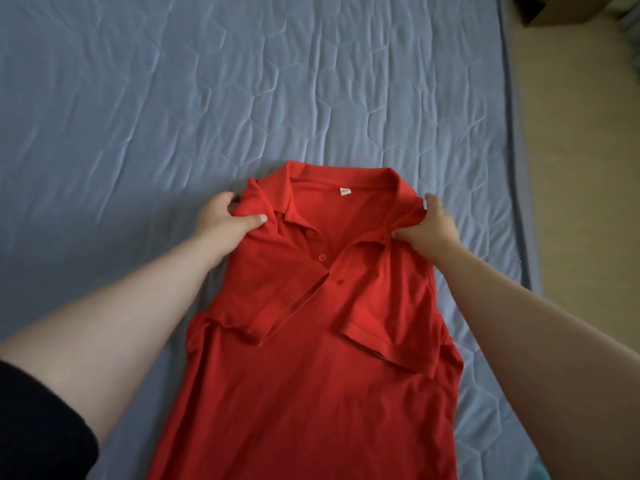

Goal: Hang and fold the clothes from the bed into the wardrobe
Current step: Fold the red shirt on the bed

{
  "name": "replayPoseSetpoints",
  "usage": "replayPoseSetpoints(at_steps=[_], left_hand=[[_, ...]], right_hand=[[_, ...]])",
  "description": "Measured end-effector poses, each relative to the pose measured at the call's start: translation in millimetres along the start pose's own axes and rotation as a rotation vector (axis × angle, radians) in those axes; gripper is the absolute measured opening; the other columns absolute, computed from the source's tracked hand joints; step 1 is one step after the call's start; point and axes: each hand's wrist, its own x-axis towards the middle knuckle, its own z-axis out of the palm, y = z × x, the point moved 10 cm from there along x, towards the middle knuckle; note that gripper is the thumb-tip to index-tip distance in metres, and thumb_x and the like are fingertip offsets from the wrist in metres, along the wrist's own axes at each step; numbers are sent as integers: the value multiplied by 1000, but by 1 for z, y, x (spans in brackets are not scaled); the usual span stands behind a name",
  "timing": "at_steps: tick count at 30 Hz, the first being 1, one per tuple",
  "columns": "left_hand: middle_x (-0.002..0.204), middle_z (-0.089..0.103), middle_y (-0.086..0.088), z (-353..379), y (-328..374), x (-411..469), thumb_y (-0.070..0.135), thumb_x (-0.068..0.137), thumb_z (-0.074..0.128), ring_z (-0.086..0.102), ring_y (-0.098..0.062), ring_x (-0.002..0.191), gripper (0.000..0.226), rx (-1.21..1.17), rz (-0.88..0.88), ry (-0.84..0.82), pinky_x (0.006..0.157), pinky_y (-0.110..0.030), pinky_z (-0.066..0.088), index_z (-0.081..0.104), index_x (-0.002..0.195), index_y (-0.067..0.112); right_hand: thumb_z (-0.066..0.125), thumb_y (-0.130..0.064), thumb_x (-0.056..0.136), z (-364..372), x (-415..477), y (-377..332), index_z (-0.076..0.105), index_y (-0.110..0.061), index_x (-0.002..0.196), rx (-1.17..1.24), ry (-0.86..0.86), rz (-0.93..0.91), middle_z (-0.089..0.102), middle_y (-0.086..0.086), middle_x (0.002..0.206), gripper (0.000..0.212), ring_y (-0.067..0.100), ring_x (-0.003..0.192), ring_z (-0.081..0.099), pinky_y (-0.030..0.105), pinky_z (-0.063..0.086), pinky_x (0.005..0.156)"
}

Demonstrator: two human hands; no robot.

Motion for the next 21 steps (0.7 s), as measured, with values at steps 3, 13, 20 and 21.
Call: replayPoseSetpoints(at_steps=[3, 13, 20, 21], left_hand=[[92, 70, -3, 11, 19, -14, 26, 79, 75, 66, -21, 86, 20, 77, 85, -27, 79, -33, 50, 67, 95, 16], [86, 72, -17, -17, 70, -58, 20, 75, 78, 58, -17, 71, 19, 139, 196, -28, 66, -32, 45, 71, 85, 5], [54, 62, 1, -40, 64, -96, 16, 75, 76, 51, -11, 51, 12, 145, 98, -35, 54, -26, 37, 69, 69, 8], [48, 58, 5, -40, 59, -105, 13, 77, 74, 50, -10, 44, 13, 97, 57, -48, 47, -21, 36, 66, 67, 10]], right_hand=[[76, -12, 73, -4, -10, -3, 58, -7, 90, 26, 26, -90, 58, 4, 81, 25, 26, 78, 53, 25, 27, 60], [64, -8, 83, -51, -54, -28, 56, -7, 89, 103, 91, -106, 62, 9, 87, 11, 22, 70, 63, 36, 50, 66], [51, 11, 88, -58, -110, -14, 50, -12, 83, 496, 17, 45, 63, 17, 87, 24, 19, 57, 67, 24, 57, 54], [52, 12, 87, -60, -119, -12, 54, -11, 84, 504, 27, 43, 65, 19, 87, 23, 22, 60, 67, 26, 58, 58]])
